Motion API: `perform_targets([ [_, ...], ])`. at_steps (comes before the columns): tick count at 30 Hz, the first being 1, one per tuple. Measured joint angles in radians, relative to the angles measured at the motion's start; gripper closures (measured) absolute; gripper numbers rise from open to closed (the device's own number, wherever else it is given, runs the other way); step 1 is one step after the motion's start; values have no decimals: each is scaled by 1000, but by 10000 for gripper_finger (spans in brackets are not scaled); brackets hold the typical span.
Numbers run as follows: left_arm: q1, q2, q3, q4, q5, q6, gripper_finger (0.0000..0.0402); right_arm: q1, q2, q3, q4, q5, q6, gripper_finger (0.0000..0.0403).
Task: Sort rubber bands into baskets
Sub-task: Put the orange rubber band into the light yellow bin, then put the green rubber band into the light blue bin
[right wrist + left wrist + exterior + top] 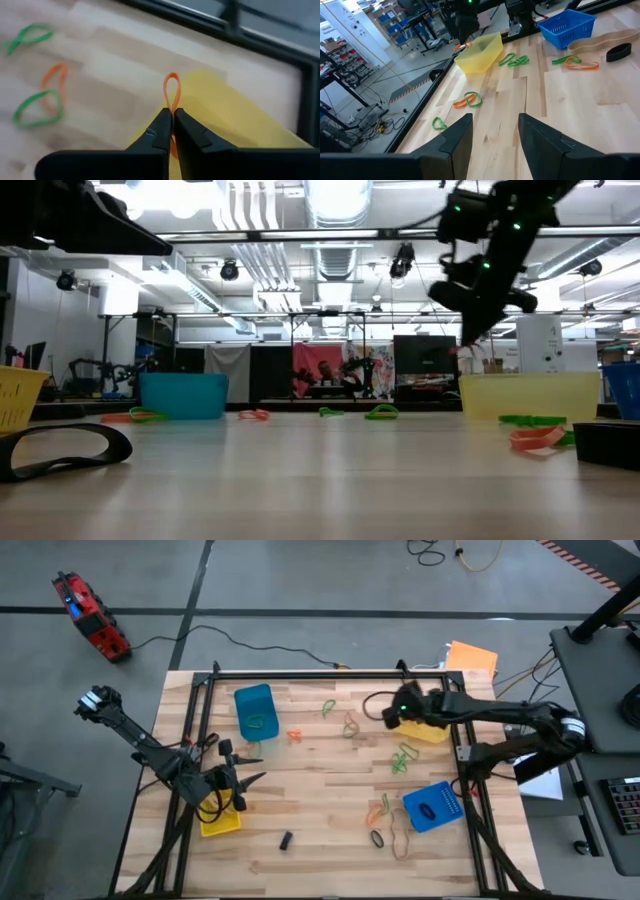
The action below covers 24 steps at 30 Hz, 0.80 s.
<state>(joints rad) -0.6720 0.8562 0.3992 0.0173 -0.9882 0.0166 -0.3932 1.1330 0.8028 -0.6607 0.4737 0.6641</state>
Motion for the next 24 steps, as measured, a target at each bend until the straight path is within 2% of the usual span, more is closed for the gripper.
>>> perform_targets([
  [7, 2, 0, 0, 8, 0, 0, 258, -49, -63, -65, 0, 0, 55, 374],
  [24, 5, 0, 0, 19, -4, -9, 258, -48, -9, -54, -33, 33, 63, 250],
])
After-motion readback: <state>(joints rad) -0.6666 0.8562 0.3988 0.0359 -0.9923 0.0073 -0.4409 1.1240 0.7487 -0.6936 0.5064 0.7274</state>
